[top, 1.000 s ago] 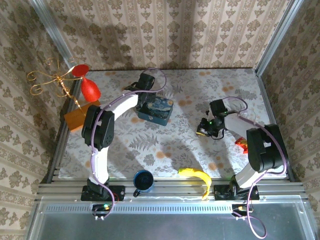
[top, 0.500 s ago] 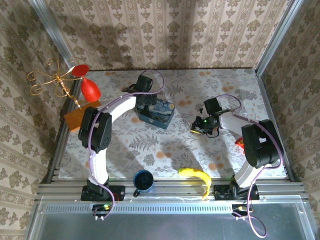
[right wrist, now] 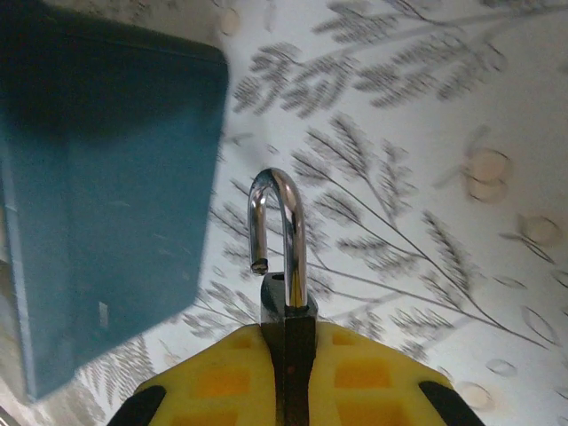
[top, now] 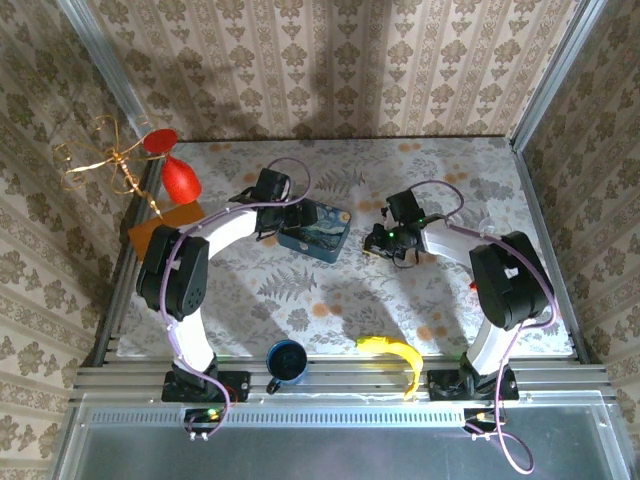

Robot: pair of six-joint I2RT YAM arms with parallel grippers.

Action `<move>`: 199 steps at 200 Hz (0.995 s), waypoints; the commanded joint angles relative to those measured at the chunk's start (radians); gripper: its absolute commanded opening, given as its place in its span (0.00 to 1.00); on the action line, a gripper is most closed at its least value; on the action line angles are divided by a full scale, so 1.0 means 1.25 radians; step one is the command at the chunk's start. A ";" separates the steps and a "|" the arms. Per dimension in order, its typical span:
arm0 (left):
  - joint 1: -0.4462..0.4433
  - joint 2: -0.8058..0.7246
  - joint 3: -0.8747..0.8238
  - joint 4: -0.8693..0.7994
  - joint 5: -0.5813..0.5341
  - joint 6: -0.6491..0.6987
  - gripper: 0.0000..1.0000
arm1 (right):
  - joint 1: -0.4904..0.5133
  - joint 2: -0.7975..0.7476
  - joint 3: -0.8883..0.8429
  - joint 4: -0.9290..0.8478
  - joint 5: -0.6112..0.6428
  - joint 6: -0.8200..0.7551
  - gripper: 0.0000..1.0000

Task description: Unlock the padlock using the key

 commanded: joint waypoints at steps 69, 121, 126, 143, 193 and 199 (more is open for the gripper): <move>-0.001 -0.037 -0.046 0.089 0.124 -0.111 0.94 | 0.010 0.110 0.173 -0.001 0.029 0.022 0.00; -0.011 -0.020 -0.040 0.124 0.131 -0.143 0.94 | -0.012 0.143 0.228 -0.033 0.029 0.007 0.00; -0.011 -0.017 -0.038 0.125 0.131 -0.146 0.94 | -0.016 0.143 0.228 -0.034 0.030 0.006 0.00; -0.011 -0.014 -0.037 0.135 0.130 -0.156 0.94 | -0.029 0.146 0.227 -0.037 0.028 0.000 0.00; 0.000 -0.050 -0.059 0.134 0.100 -0.173 1.00 | -0.072 0.138 0.234 -0.100 0.049 -0.033 0.00; 0.024 -0.058 -0.066 0.131 0.095 -0.174 1.00 | -0.077 0.133 0.233 -0.113 0.053 -0.037 0.00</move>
